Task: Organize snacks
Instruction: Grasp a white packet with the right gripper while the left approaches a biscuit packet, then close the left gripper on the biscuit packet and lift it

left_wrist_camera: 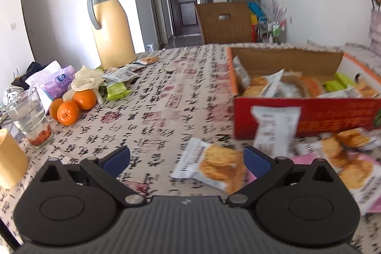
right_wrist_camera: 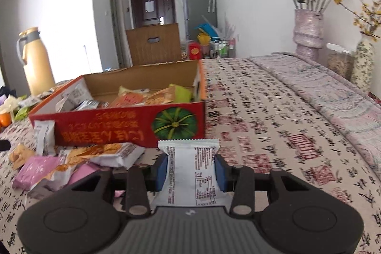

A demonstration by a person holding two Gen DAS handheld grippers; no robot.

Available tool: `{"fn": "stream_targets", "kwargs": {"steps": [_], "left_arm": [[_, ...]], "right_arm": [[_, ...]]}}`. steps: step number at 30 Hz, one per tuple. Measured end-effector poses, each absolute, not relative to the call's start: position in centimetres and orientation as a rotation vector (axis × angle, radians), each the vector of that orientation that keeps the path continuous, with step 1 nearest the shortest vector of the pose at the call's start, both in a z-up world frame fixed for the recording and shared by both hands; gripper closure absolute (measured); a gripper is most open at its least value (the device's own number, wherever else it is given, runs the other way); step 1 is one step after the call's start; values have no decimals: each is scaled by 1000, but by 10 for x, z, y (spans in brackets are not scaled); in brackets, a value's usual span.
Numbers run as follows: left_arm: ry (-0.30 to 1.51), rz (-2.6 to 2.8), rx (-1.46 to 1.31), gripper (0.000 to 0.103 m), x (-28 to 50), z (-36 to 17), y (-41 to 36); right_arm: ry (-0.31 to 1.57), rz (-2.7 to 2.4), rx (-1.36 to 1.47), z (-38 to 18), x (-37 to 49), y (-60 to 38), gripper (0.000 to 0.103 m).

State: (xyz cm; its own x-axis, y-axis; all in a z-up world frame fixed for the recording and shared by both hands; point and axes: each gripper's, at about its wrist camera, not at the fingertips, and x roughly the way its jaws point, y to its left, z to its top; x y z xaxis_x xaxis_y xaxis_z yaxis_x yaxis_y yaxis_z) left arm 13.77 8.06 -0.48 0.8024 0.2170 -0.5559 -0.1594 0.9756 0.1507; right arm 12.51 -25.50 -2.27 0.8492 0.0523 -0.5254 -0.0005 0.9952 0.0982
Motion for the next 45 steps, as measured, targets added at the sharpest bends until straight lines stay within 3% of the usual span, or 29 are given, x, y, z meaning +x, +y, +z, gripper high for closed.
{"fn": "stream_targets", "kwargs": {"steps": [18, 26, 32, 38, 45], "left_arm": [[737, 113, 105, 1, 176, -38, 81], [749, 44, 57, 28, 176, -40, 84], [745, 24, 41, 39, 174, -39, 83], [737, 45, 42, 45, 170, -37, 84], [696, 57, 35, 46, 159, -28, 85]], "right_arm": [[545, -16, 127, -25, 116, -269, 63], [553, -2, 125, -27, 117, -265, 63], [555, 6, 124, -27, 116, -262, 62], [549, 15, 122, -26, 114, -260, 62], [541, 22, 124, -24, 113, -260, 63]]}}
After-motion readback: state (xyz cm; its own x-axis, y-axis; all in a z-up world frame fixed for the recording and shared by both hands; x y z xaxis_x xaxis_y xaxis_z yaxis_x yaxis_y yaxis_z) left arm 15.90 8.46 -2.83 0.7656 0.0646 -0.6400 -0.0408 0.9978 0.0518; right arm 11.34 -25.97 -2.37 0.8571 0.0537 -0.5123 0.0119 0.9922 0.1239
